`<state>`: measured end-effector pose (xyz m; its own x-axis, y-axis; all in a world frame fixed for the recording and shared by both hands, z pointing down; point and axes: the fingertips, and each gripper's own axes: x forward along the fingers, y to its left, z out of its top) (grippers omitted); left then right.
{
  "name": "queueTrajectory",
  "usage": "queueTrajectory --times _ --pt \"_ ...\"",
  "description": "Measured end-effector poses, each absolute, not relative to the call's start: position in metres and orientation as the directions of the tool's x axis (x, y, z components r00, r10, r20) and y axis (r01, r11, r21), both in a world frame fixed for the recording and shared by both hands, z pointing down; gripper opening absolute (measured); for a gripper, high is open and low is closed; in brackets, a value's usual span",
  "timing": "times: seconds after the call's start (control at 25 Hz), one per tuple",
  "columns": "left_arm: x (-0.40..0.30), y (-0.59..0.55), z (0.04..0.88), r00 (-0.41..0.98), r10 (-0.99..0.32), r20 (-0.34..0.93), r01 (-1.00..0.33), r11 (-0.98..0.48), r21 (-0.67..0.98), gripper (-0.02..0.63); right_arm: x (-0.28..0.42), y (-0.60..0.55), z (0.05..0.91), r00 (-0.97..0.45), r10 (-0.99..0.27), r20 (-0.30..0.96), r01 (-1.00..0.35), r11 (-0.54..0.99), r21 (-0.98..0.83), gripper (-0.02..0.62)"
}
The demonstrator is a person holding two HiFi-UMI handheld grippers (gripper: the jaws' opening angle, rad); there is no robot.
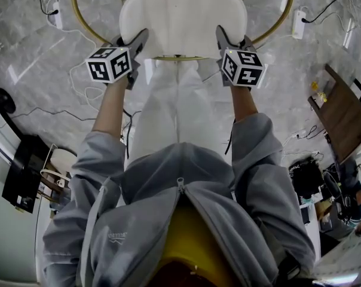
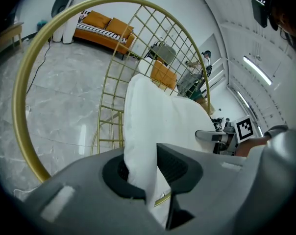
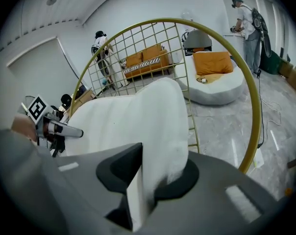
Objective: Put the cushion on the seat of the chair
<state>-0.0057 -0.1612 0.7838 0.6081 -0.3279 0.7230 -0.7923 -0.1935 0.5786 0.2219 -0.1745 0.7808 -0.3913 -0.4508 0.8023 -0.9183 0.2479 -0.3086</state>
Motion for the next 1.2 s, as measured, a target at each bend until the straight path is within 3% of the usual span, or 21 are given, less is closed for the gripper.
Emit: queueTrajectory --times 0.44,0.8,0.92,1.08,1.2 --pt "-0.008 -0.164 0.806 0.533 -0.265 0.803 -0.846 -0.17 0.506 0.117 0.231 -0.177 0.806 -0.356 -0.389 0.849 -0.931 0.229 -0.285 0.113" --pt "-0.009 -0.169 0.809 0.498 -0.29 0.817 -0.867 -0.165 0.47 0.292 0.245 -0.183 0.81 -0.265 -0.417 0.869 -0.96 0.195 -0.199 0.177" --pt "-0.012 -0.172 0.809 0.48 -0.301 0.824 -0.877 -0.162 0.452 0.333 0.256 -0.185 0.812 -0.194 -0.423 0.885 -0.977 0.163 -0.136 0.238" --pt "-0.018 -0.171 0.809 0.446 -0.309 0.84 -0.895 -0.157 0.418 0.349 0.268 -0.185 0.818 -0.119 -0.416 0.901 -0.99 0.113 -0.078 0.412" --pt "-0.024 -0.17 0.806 0.419 -0.327 0.847 -0.908 -0.163 0.386 0.37 0.28 -0.19 0.808 -0.045 -0.461 0.886 -0.995 0.096 -0.001 0.417"
